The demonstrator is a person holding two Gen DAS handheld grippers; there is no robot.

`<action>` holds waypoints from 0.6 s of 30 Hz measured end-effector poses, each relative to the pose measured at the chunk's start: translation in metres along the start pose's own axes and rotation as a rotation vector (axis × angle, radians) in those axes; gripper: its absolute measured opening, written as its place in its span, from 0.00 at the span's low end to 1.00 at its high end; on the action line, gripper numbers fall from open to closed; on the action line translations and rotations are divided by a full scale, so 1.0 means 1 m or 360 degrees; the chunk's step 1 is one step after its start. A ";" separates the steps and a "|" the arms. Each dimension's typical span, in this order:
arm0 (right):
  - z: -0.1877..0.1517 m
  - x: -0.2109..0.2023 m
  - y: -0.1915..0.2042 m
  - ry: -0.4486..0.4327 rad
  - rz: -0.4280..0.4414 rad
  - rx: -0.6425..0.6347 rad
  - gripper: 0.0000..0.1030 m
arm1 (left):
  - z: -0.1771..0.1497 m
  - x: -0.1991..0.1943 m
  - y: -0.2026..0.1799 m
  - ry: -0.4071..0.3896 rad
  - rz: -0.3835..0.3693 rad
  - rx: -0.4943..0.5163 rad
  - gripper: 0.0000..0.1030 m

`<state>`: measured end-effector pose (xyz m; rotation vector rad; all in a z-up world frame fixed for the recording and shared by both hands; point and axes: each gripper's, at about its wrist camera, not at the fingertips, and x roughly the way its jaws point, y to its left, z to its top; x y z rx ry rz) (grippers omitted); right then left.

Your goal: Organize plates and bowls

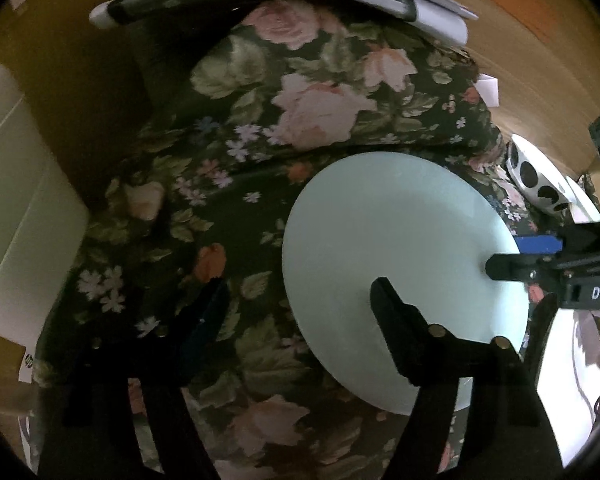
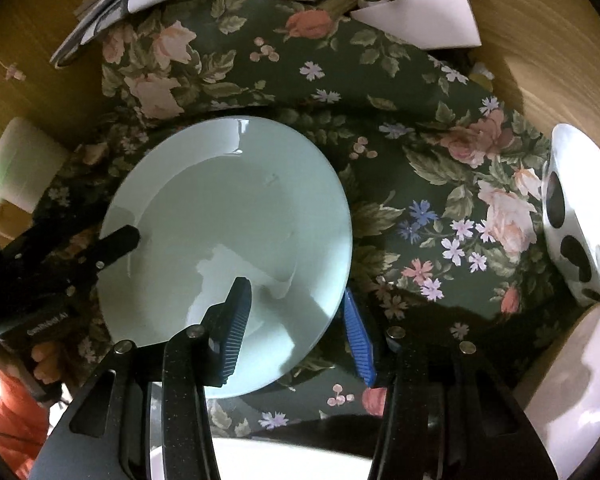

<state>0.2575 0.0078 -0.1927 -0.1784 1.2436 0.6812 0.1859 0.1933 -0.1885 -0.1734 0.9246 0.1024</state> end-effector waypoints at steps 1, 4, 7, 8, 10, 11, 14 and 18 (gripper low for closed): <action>-0.001 0.003 0.003 -0.0008 0.0002 0.0005 0.41 | 0.000 0.000 0.002 0.0003 -0.0003 -0.0007 0.66; -0.007 0.010 0.008 -0.0040 0.0001 0.0033 0.42 | 0.000 0.002 0.001 0.0003 -0.0016 -0.0007 0.62; 0.001 0.011 0.005 -0.0074 -0.0015 0.0028 0.44 | 0.000 0.001 0.001 -0.0001 -0.0064 0.0030 0.61; -0.001 0.011 0.006 -0.0087 -0.0031 0.0017 0.44 | 0.000 0.003 -0.001 0.0003 -0.0066 0.0035 0.60; -0.003 0.012 0.009 -0.0111 -0.0037 0.0011 0.45 | 0.001 0.005 -0.003 0.0003 -0.0060 0.0044 0.59; -0.005 0.012 0.008 -0.0115 -0.0033 0.0009 0.44 | 0.001 0.006 -0.004 0.0000 -0.0058 0.0045 0.59; -0.006 0.011 0.007 -0.0126 -0.0044 -0.0003 0.41 | 0.000 0.008 -0.008 -0.0013 -0.0060 0.0055 0.56; -0.009 0.009 0.007 -0.0125 -0.0033 0.0009 0.33 | 0.001 0.008 -0.018 -0.0012 -0.0067 0.0096 0.50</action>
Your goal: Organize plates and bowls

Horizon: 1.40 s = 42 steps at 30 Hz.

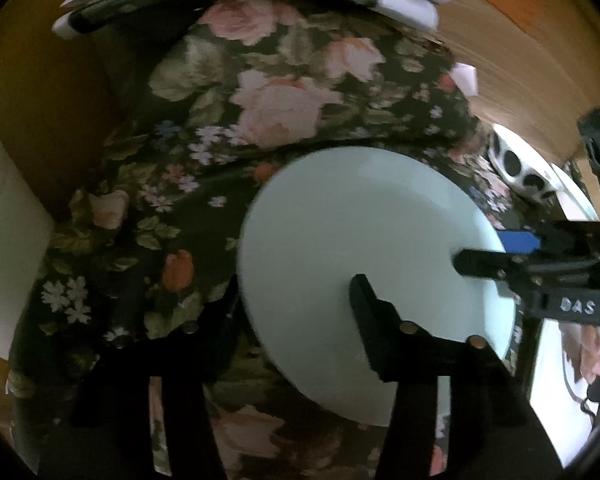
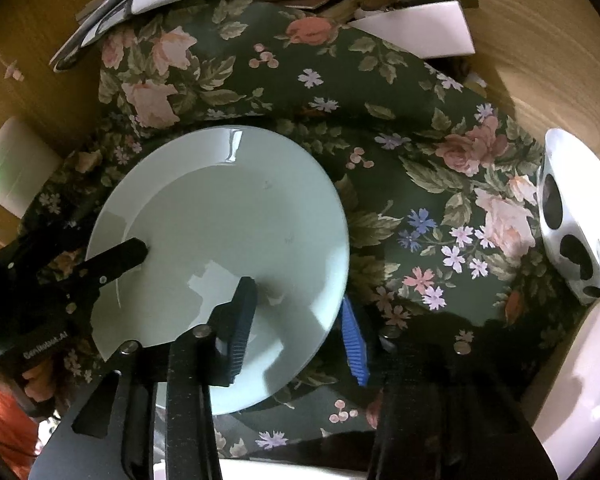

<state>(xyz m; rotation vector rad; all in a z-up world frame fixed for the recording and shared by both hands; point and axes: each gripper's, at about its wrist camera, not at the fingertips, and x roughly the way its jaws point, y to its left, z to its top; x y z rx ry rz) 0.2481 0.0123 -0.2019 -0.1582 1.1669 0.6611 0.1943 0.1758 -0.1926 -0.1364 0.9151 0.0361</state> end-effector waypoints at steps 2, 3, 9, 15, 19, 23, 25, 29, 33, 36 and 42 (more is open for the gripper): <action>0.002 0.001 -0.005 0.0000 0.0014 0.0016 0.29 | 0.000 -0.001 -0.002 -0.0005 0.0020 0.0006 0.50; 0.002 0.000 -0.006 0.0003 0.0032 0.0026 0.28 | 0.000 -0.001 -0.001 0.0000 0.0016 -0.0001 0.50; 0.000 -0.004 -0.004 -0.0036 0.0058 0.0016 0.28 | 0.000 -0.009 0.001 -0.0029 0.0028 -0.0016 0.50; -0.005 -0.031 -0.003 -0.0117 0.0061 -0.0007 0.28 | 0.000 -0.029 0.001 -0.0121 0.0031 -0.0013 0.50; -0.009 -0.048 -0.004 -0.0162 0.0059 -0.0012 0.28 | 0.001 -0.043 -0.003 -0.0167 0.0020 -0.0013 0.50; -0.016 -0.063 -0.007 -0.0199 0.0066 -0.0003 0.28 | 0.000 -0.056 -0.008 -0.0203 0.0008 -0.0009 0.50; -0.021 -0.077 -0.009 -0.0216 0.0063 -0.0002 0.28 | -0.001 -0.061 -0.013 -0.0218 0.0004 -0.0002 0.50; -0.033 -0.094 -0.013 -0.0252 0.0057 0.0009 0.28 | -0.005 -0.073 -0.020 -0.0245 -0.0011 0.0011 0.50; -0.044 -0.108 -0.018 -0.0283 0.0057 0.0020 0.28 | -0.009 -0.082 -0.028 -0.0265 -0.0018 0.0017 0.50; -0.052 -0.114 -0.019 -0.0306 0.0053 0.0027 0.28 | -0.013 -0.089 -0.034 -0.0275 -0.0028 0.0019 0.50; -0.064 -0.121 -0.013 -0.0344 0.0046 0.0040 0.28 | -0.022 -0.101 -0.045 -0.0293 -0.0039 0.0022 0.50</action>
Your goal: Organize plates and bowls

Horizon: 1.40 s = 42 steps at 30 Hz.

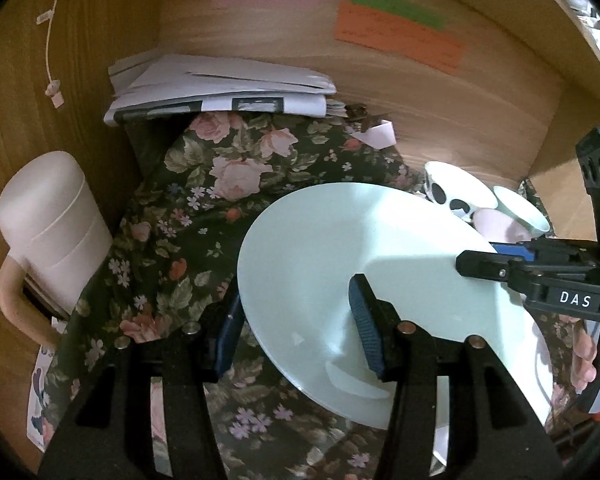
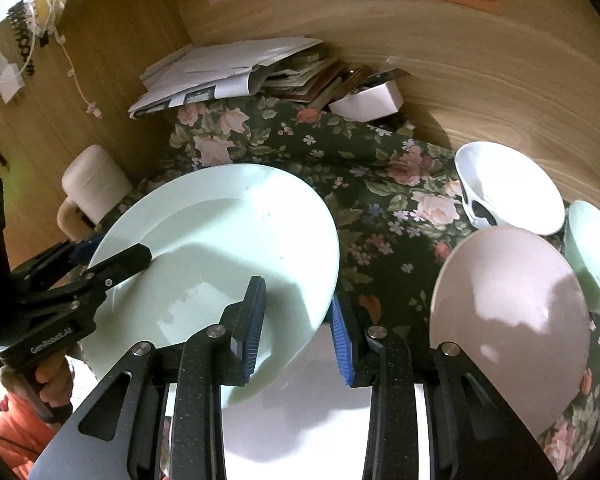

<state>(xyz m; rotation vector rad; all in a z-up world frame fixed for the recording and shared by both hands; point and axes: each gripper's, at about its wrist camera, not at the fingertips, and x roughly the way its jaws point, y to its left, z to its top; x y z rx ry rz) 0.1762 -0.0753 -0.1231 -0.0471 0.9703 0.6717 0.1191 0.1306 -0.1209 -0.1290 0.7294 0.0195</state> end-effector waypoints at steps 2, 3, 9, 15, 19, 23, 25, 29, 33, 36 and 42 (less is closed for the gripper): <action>-0.005 -0.007 -0.001 -0.0010 -0.0001 0.0005 0.28 | -0.002 -0.004 -0.004 -0.0003 -0.0005 0.0005 0.50; -0.007 -0.010 -0.001 -0.0015 -0.0002 0.0005 0.28 | -0.004 -0.006 -0.006 -0.0004 -0.0006 0.0009 0.50; -0.019 -0.026 -0.004 -0.0027 0.0001 0.0003 0.28 | -0.011 -0.017 -0.019 -0.0013 -0.0021 0.0027 0.50; -0.031 -0.038 -0.010 -0.0041 0.0002 0.0024 0.28 | -0.019 -0.024 -0.030 -0.0015 -0.0035 0.0039 0.50; -0.038 -0.044 -0.013 -0.0049 0.0007 0.0049 0.28 | -0.025 -0.027 -0.038 -0.0010 -0.0052 0.0040 0.50; -0.047 -0.049 -0.017 -0.0046 0.0015 0.0072 0.28 | -0.031 -0.030 -0.044 -0.0002 -0.0062 0.0043 0.50; -0.051 -0.051 -0.018 -0.0046 0.0018 0.0085 0.28 | -0.034 -0.030 -0.048 0.0004 -0.0062 0.0049 0.50; -0.059 -0.053 -0.022 -0.0041 0.0024 0.0113 0.28 | -0.040 -0.031 -0.053 0.0018 -0.0066 0.0055 0.50; -0.068 -0.054 -0.025 -0.0017 0.0020 0.0140 0.28 | -0.048 -0.029 -0.059 0.0038 -0.0074 0.0057 0.50; -0.075 -0.054 -0.028 0.0000 0.0016 0.0153 0.28 | -0.054 -0.027 -0.063 0.0054 -0.0081 0.0054 0.50; -0.090 -0.052 -0.037 0.0027 0.0020 0.0206 0.28 | -0.067 -0.019 -0.069 0.0103 -0.0100 0.0042 0.50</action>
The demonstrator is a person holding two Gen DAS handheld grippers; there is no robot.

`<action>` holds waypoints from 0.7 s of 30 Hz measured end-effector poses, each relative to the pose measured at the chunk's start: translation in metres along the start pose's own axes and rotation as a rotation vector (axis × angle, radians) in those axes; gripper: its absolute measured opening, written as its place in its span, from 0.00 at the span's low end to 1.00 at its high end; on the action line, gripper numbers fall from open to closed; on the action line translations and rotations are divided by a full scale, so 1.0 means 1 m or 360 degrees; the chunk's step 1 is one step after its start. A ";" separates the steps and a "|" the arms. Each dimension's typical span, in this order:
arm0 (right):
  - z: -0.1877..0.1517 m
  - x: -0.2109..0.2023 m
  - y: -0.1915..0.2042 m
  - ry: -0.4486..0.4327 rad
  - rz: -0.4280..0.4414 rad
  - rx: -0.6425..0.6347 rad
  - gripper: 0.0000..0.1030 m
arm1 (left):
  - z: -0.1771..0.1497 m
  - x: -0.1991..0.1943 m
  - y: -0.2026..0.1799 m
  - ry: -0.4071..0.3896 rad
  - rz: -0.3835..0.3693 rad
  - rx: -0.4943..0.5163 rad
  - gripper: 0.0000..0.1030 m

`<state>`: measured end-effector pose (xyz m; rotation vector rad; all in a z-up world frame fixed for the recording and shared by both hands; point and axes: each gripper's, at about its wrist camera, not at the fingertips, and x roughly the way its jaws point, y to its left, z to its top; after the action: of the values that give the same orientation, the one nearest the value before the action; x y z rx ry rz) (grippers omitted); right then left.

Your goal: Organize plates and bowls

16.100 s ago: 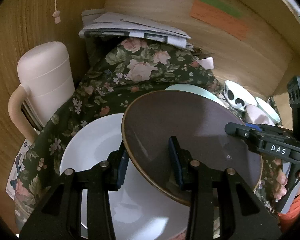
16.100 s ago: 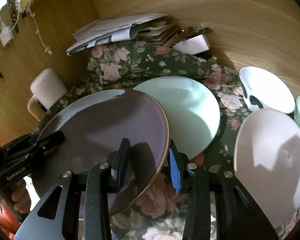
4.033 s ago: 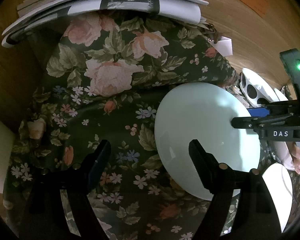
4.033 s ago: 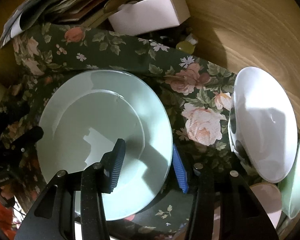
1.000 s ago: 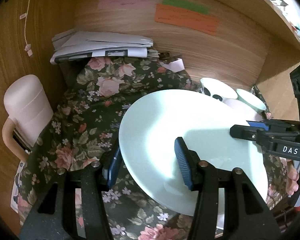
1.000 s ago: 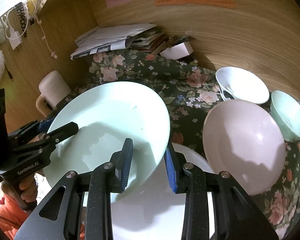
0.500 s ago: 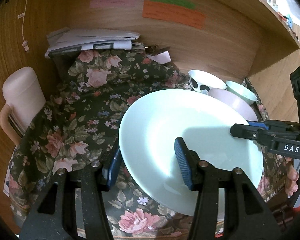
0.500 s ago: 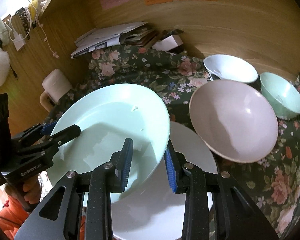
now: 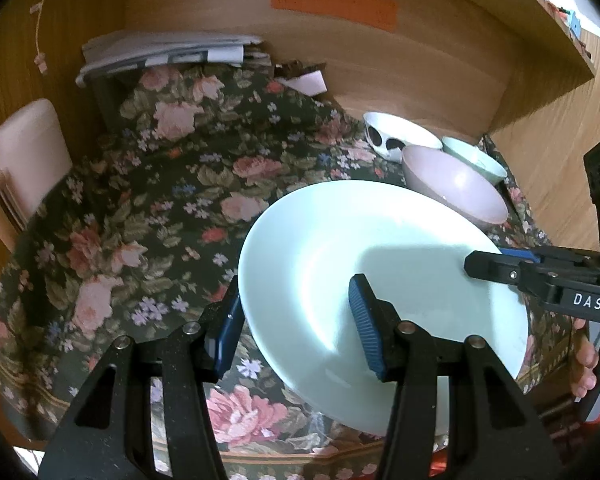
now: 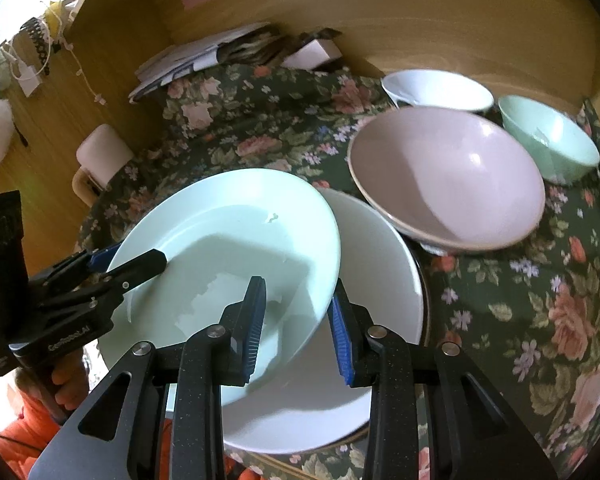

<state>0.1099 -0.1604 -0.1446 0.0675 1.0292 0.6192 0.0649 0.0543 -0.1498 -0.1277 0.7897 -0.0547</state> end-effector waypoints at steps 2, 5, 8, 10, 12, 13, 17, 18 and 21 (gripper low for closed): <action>-0.003 0.001 -0.004 0.0006 0.0001 0.0022 0.28 | -0.003 0.003 -0.002 0.0015 -0.0006 0.0002 0.50; -0.007 0.002 -0.010 0.0008 -0.0002 0.0052 0.28 | -0.006 0.009 -0.006 0.0041 -0.0016 0.0002 0.50; -0.009 0.001 -0.014 0.0006 -0.0001 0.0075 0.28 | -0.009 0.012 -0.011 0.0051 -0.0021 0.0016 0.50; -0.011 0.000 -0.017 0.0003 -0.0007 0.0086 0.28 | -0.009 0.015 -0.013 0.0055 -0.0023 0.0023 0.50; -0.012 0.000 -0.020 0.0003 -0.0015 0.0098 0.28 | -0.009 0.017 -0.015 0.0066 -0.0030 0.0025 0.50; -0.013 0.001 -0.021 0.0005 -0.0016 0.0104 0.28 | -0.009 0.018 -0.016 0.0072 -0.0033 0.0026 0.50; -0.016 0.001 -0.027 0.0017 -0.0023 0.0135 0.28 | -0.009 0.025 -0.021 0.0093 -0.0038 0.0043 0.50; -0.017 0.001 -0.028 0.0017 -0.0022 0.0141 0.28 | -0.009 0.026 -0.023 0.0097 -0.0039 0.0046 0.50; -0.017 -0.002 -0.029 0.0011 -0.0020 0.0135 0.28 | -0.010 0.029 -0.025 0.0110 -0.0044 0.0048 0.50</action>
<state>0.1082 -0.1891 -0.1617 0.1332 1.0619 0.5643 0.0784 0.0259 -0.1738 -0.1087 0.8558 -0.0972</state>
